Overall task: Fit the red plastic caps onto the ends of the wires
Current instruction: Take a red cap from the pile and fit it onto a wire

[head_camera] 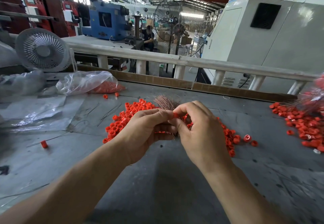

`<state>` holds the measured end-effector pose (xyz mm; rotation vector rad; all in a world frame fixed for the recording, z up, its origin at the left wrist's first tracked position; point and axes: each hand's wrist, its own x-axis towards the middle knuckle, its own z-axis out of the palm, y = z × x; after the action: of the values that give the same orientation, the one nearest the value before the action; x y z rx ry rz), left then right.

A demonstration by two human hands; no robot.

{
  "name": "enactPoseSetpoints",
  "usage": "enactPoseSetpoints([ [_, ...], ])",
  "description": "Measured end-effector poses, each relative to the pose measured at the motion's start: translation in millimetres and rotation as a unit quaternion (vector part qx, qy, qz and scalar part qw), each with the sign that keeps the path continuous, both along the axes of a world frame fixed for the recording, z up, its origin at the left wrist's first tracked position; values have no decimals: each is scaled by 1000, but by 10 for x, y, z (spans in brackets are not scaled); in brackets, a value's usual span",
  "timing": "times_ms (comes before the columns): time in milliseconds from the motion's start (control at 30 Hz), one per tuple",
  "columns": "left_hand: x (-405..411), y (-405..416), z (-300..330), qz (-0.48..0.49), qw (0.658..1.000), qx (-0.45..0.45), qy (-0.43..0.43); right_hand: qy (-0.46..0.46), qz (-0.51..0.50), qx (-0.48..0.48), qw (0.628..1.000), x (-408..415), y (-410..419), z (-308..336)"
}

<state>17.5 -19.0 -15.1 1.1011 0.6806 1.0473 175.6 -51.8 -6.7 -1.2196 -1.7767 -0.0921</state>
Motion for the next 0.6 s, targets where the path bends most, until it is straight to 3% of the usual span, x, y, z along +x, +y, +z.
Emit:
enactPoseSetpoints([
  [600,14,-30,42,-5,1000,11,12,-18,-20,71,997,8,19,32],
])
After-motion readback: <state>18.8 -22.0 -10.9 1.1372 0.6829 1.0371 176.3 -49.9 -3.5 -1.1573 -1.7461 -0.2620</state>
